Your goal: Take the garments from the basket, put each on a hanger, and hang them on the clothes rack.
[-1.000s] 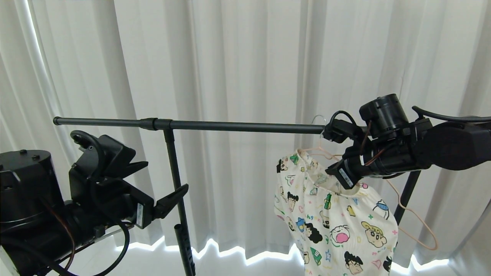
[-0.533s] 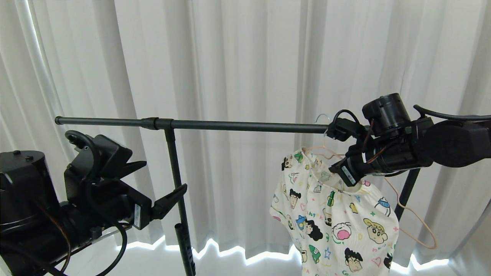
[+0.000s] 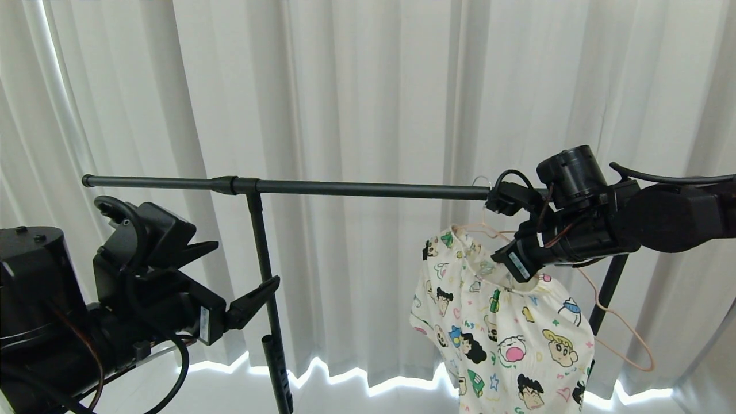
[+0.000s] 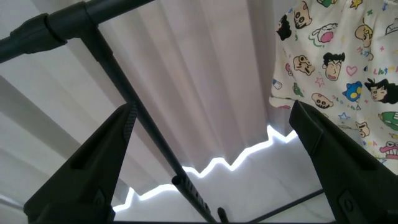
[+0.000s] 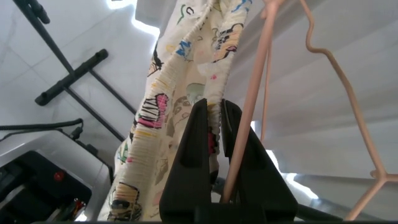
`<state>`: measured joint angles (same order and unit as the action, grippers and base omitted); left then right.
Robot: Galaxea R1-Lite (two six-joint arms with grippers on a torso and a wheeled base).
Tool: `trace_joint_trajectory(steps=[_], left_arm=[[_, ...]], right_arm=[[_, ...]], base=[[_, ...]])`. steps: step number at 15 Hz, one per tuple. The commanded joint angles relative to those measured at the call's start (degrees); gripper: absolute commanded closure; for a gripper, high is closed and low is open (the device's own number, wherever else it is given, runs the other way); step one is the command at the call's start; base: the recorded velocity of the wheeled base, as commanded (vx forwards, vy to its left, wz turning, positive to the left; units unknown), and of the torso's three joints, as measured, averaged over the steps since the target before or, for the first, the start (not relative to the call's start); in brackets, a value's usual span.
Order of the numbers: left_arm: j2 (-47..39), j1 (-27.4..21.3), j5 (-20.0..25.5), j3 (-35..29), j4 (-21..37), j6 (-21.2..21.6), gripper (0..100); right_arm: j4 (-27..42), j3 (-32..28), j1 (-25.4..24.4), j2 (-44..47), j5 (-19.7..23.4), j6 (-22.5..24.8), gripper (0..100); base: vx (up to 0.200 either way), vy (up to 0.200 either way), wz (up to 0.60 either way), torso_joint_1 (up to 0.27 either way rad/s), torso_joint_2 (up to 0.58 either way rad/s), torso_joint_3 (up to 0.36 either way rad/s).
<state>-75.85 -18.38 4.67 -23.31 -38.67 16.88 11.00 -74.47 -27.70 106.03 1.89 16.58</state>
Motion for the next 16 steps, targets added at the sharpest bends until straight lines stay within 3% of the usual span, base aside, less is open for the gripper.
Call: trace_joint_trajectory(steps=[1, 7, 11, 13, 14, 16], left_arm=[[-0.09, 0.01, -0.01, 0.02, 0.00, -0.01, 0], [-0.09, 0.37, -0.01, 0.02, -0.09, -0.10, 0], [-0.09, 2.65, -0.01, 0.98, 0.00, -0.10, 0], [-0.09, 4.94, -0.01, 1.86, 0.00, -0.18, 0], [0.26, 7.48, -0.01, 2.30, -0.09, -0.18, 0], [1.05, 9.68, -0.01, 2.65, 0.00, -0.18, 0]], right_arm=[[-0.01, 0.12, -0.08, 0.05, -0.04, 0.03, 0], [-0.01, 0.03, -0.08, -2.41, -1.54, -1.73, 0], [0.43, 2.40, 0.28, -11.11, -2.15, -5.07, 0], [1.66, 4.25, 0.45, -15.15, -5.14, -5.07, 0], [6.49, 4.69, 0.54, -18.76, -11.21, -4.89, 0], [13.26, 5.30, 1.33, -23.50, -17.27, -4.89, 0]], base=[[0.000, 0.000, 0.00, 0.000, 0.00, 0.000], [0.000, 0.000, 0.00, 0.000, 0.00, 0.000], [0.000, 0.000, 0.00, 0.000, 0.00, 0.000], [0.000, 0.000, 0.00, 0.000, 0.00, 0.000], [0.000, 0.000, 0.00, 0.000, 0.00, 0.000], [0.000, 0.000, 0.00, 0.000, 0.00, 0.000]])
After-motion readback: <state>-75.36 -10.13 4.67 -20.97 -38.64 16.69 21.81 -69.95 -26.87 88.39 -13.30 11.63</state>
